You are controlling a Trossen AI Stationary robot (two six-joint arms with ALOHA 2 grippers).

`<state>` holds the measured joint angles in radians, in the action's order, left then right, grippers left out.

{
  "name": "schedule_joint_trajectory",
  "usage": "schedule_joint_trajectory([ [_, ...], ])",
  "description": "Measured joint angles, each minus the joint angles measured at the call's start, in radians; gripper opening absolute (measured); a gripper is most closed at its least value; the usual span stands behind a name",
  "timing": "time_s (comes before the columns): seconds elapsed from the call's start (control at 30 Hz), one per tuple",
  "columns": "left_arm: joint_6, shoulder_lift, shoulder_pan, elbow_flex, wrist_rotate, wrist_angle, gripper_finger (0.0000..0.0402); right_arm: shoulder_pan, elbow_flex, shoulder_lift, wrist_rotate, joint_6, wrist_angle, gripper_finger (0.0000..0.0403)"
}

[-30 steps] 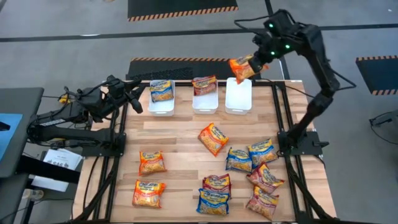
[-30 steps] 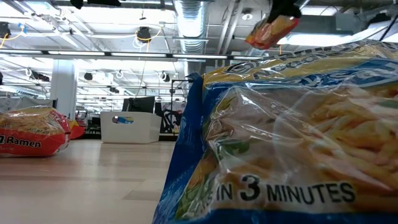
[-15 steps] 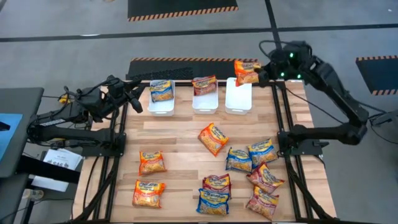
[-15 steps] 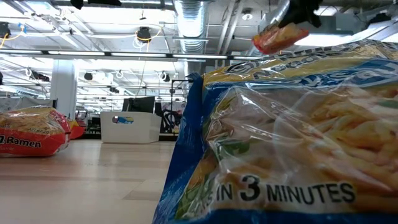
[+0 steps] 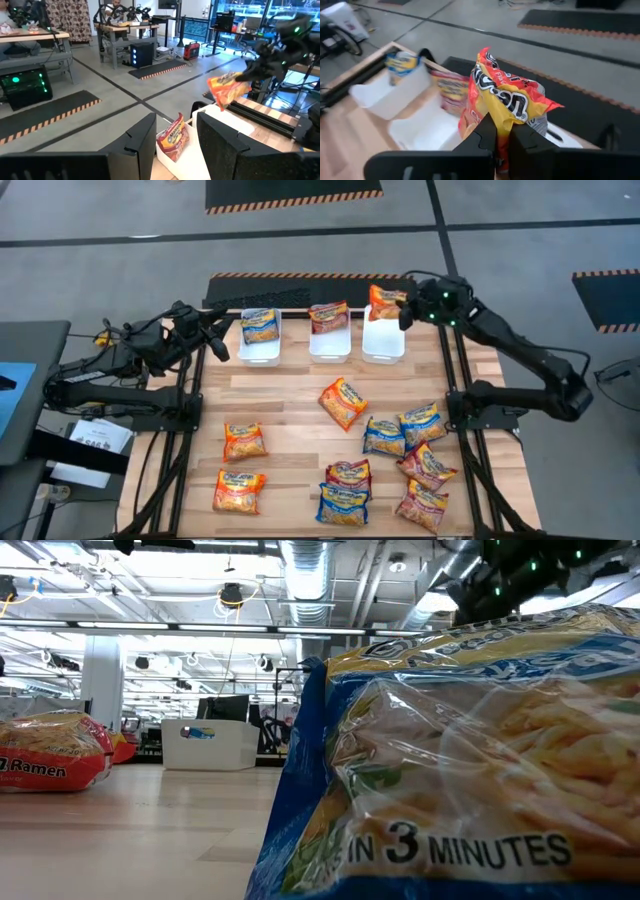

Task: Sort Maruchan noodles
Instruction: Put the orange noodle pack into the right white bin

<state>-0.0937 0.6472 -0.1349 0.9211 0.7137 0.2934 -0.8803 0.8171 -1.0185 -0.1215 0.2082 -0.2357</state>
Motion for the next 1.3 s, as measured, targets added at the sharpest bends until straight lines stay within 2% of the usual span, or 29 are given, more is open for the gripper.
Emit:
schedule_joint_trajectory([
  [0.23, 0.000, 0.000, 0.000, 0.000, 0.000, 0.000, 0.0130, -0.071, -0.134, -0.037, -0.005, 0.001, 0.184, 0.0033],
  [0.37, 0.000, 0.000, 0.000, 0.000, 0.000, 0.000, 0.0130, -0.077, -0.140, -0.110, -0.011, -0.047, 0.235, 0.0034],
  [0.73, -0.001, 0.000, 0.000, 0.000, 0.000, 0.000, 0.0130, -0.078, -0.139, -0.304, -0.011, -0.058, 0.403, 0.0035],
  [1.03, 0.001, 0.000, 0.000, 0.000, 0.000, 0.000, 0.0130, -0.083, -0.139, -0.422, -0.011, -0.076, 0.410, 0.0035],
  [1.3, 0.000, 0.000, 0.000, 0.000, 0.001, 0.000, 0.0130, -0.085, -0.139, -0.442, -0.008, -0.101, 0.418, 0.0035],
])
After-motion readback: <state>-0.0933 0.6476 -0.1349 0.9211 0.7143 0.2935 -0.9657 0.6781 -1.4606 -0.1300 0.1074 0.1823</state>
